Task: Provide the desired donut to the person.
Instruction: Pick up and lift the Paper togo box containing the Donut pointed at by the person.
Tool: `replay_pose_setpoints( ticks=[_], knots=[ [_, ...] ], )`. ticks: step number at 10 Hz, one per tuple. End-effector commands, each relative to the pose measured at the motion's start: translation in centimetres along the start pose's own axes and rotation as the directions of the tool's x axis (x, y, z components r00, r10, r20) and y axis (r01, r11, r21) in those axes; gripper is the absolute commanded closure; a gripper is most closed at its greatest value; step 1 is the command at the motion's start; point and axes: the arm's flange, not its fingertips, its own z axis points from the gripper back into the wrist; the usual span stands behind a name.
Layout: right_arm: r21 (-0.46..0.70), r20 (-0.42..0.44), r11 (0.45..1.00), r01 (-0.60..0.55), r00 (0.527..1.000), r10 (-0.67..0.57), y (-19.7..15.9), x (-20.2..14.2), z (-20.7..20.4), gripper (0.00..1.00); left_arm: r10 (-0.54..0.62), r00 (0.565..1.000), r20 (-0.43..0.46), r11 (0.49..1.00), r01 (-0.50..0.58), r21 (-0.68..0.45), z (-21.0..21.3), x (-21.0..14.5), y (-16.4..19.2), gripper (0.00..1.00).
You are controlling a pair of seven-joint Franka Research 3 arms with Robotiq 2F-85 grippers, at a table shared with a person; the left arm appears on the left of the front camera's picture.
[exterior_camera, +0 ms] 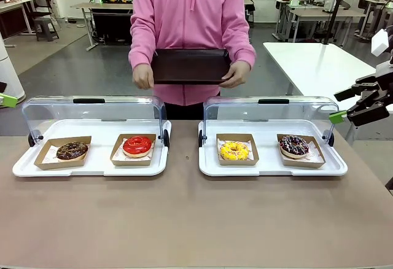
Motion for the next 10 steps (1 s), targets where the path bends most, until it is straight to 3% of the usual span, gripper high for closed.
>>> replay_pose_setpoints(
  ticks=[1, 10],
  knots=[
    [0.008, 0.019, 1.000, 0.002, 1.000, -0.002, -0.07, -0.01, -0.13, 0.00, -0.002, 1.000, 0.010, 1.000, 0.002, -0.006, 0.01, -0.02, 0.05, 0.00],
    [0.008, 0.019, 1.000, 0.002, 1.000, -0.002, -0.07, -0.01, -0.13, 0.00, -0.002, 1.000, 0.010, 1.000, 0.002, -0.006, 0.01, -0.02, 0.05, 0.00]
  ],
)
